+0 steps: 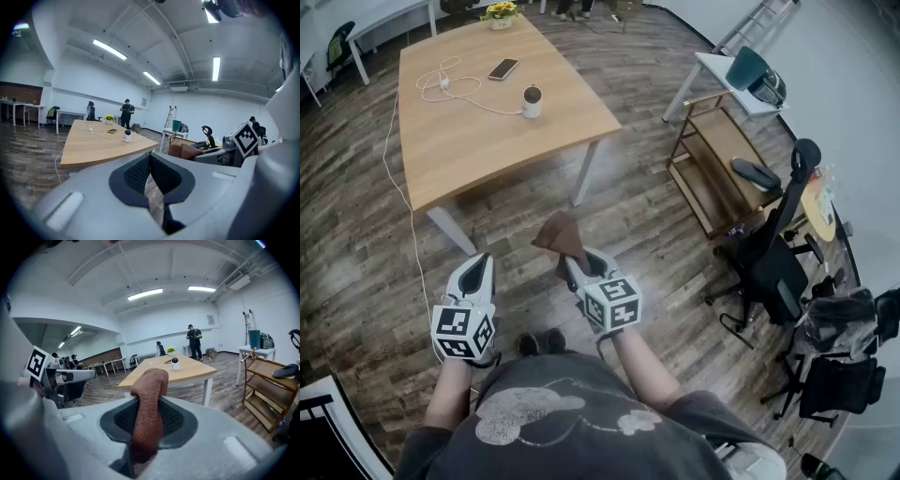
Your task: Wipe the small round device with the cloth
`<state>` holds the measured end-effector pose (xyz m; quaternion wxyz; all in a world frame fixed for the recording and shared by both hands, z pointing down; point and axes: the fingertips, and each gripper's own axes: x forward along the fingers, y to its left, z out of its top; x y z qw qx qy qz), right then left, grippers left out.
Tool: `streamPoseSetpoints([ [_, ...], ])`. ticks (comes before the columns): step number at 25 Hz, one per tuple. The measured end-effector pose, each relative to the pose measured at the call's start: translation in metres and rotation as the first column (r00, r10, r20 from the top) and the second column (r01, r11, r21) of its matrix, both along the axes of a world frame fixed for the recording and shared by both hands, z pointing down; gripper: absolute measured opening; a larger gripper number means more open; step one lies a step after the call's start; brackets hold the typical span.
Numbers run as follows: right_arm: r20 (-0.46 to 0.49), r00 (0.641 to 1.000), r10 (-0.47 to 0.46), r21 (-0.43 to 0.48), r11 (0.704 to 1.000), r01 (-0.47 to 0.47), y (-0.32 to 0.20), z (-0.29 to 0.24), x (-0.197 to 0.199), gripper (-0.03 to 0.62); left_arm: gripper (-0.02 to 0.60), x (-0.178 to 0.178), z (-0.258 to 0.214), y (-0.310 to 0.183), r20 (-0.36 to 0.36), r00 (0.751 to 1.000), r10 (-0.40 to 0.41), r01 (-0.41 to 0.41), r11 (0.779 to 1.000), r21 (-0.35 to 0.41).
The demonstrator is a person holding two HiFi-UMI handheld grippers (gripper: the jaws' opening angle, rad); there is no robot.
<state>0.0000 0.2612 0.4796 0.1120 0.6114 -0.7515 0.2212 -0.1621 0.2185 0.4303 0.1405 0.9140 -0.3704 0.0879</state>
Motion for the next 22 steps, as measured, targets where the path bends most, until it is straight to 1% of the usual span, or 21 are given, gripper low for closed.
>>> streamPoseSetpoints([
  [3, 0.0, 1.0, 0.002, 0.002, 1.0, -0.002, -0.002, 0.0, 0.002, 0.076, 0.018, 0.002, 0.002, 0.003, 0.007, 1.0, 0.009, -0.008, 1.0, -0.003],
  [8, 0.008, 1.0, -0.012, 0.0, 1.0, 0.012, -0.001, 0.002, 0.002, 0.077, 0.018, 0.003, 0.004, 0.004, 0.012, 1.0, -0.009, 0.009, 1.0, -0.014],
  [11, 0.035, 0.999, -0.017, 0.028, 0.999, 0.016, 0.002, -0.002, 0.005, 0.077, 0.018, 0.008, 0.005, 0.005, 0.018, 1.0, -0.015, 0.016, 1.0, -0.017],
  [15, 0.06, 0.998, -0.008, 0.075, 0.997, 0.003, 0.004, -0.011, 0.018, 0.077, 0.018, 0.018, 0.002, 0.009, 0.02, 1.0, -0.015, 0.015, 1.0, -0.01],
  [19, 0.076, 0.997, -0.005, 0.088, 0.996, -0.002, 0.002, -0.013, 0.036, 0.077, 0.018, 0.029, -0.001, 0.01, 0.022, 0.999, -0.026, 0.026, 1.0, 0.001],
  [22, 0.072, 0.997, -0.015, 0.088, 0.996, 0.009, 0.001, -0.008, 0.046, 0.078, 0.018, 0.036, -0.003, 0.006, 0.029, 0.999, -0.04, 0.039, 0.999, 0.029],
])
